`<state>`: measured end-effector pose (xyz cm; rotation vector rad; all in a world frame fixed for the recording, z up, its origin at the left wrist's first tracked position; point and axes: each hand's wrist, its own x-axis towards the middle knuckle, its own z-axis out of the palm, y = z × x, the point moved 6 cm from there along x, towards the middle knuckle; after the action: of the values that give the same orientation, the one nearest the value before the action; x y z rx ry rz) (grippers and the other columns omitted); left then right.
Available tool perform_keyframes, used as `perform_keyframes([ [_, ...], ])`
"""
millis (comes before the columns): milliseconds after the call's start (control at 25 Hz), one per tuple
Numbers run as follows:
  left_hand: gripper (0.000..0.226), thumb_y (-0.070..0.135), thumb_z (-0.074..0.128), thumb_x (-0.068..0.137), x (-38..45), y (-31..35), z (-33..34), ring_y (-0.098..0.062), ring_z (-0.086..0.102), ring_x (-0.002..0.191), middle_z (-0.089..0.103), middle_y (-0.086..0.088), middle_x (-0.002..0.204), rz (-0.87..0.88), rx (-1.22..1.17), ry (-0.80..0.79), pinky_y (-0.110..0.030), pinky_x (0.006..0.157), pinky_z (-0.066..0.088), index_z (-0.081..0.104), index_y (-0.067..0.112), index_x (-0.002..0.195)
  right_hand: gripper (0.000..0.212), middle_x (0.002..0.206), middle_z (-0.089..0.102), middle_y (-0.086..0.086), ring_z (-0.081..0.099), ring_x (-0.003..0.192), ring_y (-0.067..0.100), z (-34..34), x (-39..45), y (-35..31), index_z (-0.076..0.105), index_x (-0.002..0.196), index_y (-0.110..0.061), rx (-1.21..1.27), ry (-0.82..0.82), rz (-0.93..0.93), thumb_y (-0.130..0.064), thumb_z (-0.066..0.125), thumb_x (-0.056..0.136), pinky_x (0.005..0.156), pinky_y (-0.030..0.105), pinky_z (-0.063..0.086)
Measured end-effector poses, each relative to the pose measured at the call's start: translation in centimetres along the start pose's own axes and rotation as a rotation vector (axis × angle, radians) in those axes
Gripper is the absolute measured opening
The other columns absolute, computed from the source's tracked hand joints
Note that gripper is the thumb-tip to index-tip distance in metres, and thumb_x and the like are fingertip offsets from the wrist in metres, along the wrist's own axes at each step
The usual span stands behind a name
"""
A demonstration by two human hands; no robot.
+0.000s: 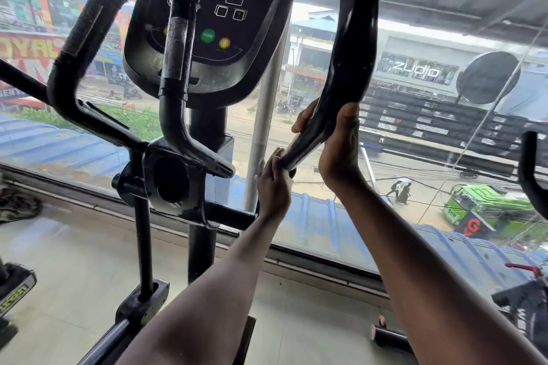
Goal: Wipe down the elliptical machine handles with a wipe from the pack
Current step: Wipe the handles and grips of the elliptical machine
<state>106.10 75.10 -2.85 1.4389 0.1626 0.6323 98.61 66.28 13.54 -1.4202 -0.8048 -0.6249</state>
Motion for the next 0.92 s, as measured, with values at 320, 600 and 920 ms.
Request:
perform_keyframes([
  [320, 0.045, 0.040, 0.032, 0.104, -2.6, 2.3, 0.1, -0.005, 0.058, 0.056, 0.065, 0.002, 0.065, -0.221, -0.327, -0.045, -0.021, 0.062, 0.042, 0.066, 0.013, 0.091, 0.044, 0.104, 0.059, 0.018, 0.059, 0.095, 0.028, -3.9, -4.0, 3.7, 0.059, 0.102, -0.020, -0.129, 0.259, 0.168, -0.057, 0.038, 0.089, 0.085, 0.039, 0.046],
  [600, 0.058, 0.061, 0.025, 0.098, -3.5, 3.6, -0.4, -0.010, 0.068, 0.077, 0.072, 0.005, 0.075, -0.270, -0.409, -0.200, -0.022, 0.078, 0.050, 0.063, 0.018, 0.104, 0.014, 0.076, 0.069, -0.007, 0.065, 0.073, 0.012, -0.5, -10.2, 11.2, 0.062, 0.077, -0.020, 0.027, 0.219, 0.562, -0.021, 0.076, 0.077, 0.068, 0.031, 0.050],
  [920, 0.038, 0.033, 0.033, 0.105, -2.7, 7.0, -2.1, 0.009, 0.064, 0.075, 0.070, 0.009, 0.091, -0.014, -0.171, -0.043, -0.012, 0.074, 0.046, 0.068, 0.020, 0.095, 0.020, 0.083, 0.068, 0.012, 0.064, 0.068, 0.023, -0.5, -7.4, 15.4, 0.052, 0.080, -0.018, 0.082, 0.286, 0.809, -0.009, 0.070, 0.078, 0.055, 0.027, 0.049],
])
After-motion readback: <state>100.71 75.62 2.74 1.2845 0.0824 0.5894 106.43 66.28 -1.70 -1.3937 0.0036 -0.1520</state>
